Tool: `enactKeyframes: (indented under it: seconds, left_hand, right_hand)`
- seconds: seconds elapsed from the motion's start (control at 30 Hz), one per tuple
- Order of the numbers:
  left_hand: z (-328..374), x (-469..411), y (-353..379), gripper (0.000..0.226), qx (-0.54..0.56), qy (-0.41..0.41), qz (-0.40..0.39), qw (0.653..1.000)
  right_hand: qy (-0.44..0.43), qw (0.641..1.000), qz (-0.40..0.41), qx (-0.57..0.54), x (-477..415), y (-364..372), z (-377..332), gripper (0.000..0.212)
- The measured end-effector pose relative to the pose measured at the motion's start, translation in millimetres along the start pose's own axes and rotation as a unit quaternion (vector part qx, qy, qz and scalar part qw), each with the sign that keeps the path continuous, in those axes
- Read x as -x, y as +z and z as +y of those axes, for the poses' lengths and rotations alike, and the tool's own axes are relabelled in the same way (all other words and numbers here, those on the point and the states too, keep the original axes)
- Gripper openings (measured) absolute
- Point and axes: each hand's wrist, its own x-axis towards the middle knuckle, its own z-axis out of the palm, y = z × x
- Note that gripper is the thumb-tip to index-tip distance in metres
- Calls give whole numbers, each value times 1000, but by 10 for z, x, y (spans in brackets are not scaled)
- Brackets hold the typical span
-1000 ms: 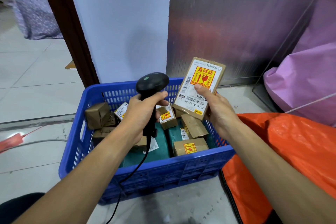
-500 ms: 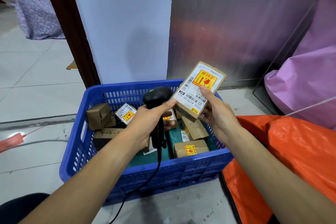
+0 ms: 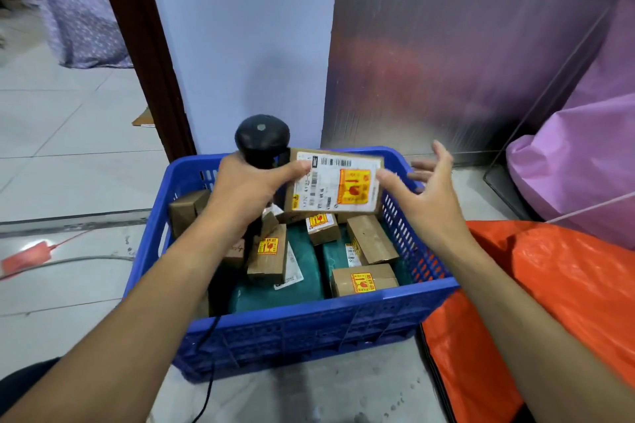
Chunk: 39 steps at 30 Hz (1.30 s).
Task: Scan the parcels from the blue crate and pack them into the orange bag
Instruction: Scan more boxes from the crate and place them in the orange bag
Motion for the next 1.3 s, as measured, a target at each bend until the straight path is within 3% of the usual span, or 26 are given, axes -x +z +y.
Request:
enactKeyframes:
  seconds: [0.1, 0.23, 0.33, 0.43, 0.53, 0.63, 0.77, 0.9, 0.97, 1.07, 1.3]
  left_hand:
    - [36, -2, -111, 36, -93, 29, -61, 993]
    - [54, 83, -81, 32, -149, 19, -164, 975]
    - [69, 134, -32, 33, -174, 29, -211, 961]
    - [68, 135, -37, 34, -173, 23, -227, 958]
    - [43, 116, -50, 30, -168, 19, -221, 960]
    - [9, 93, -25, 18, -164, 34, -168, 971]
    - [-17, 99, -34, 26, -114, 4, -100, 988]
    - [-13, 114, -6, 25, -18, -39, -128, 991]
    - [-12, 120, 34, 23, 20, -48, -150, 987]
    - [8, 156, 67, 21, 42, -75, -164, 983]
    - [41, 194, 92, 26, 52, -99, -168, 979]
  right_hand:
    - [-66, 991, -87, 75, 10, 3, 77, 112]
    - [-17, 952, -277, 130, 95, 159, 120, 112]
    - [37, 914, -386, 117, 155, 211, 99, 80]
    - [36, 904, -405, 128, 140, 222, 91, 53]
    - [42, 911, -392, 123, 94, 169, 86, 47]
    - [32, 927, -342, 149, 50, 111, 132, 43]
    - [12, 966, -196, 167, -87, 33, 303, 54]
    - [-1, 992, -51, 112, -153, -21, 292, 47]
    - [2, 995, -27, 98, -175, -17, 306, 43]
    - [6, 995, -2, 95, -195, 7, 352, 64]
    - [6, 989, 2, 146, -166, 46, 375, 58]
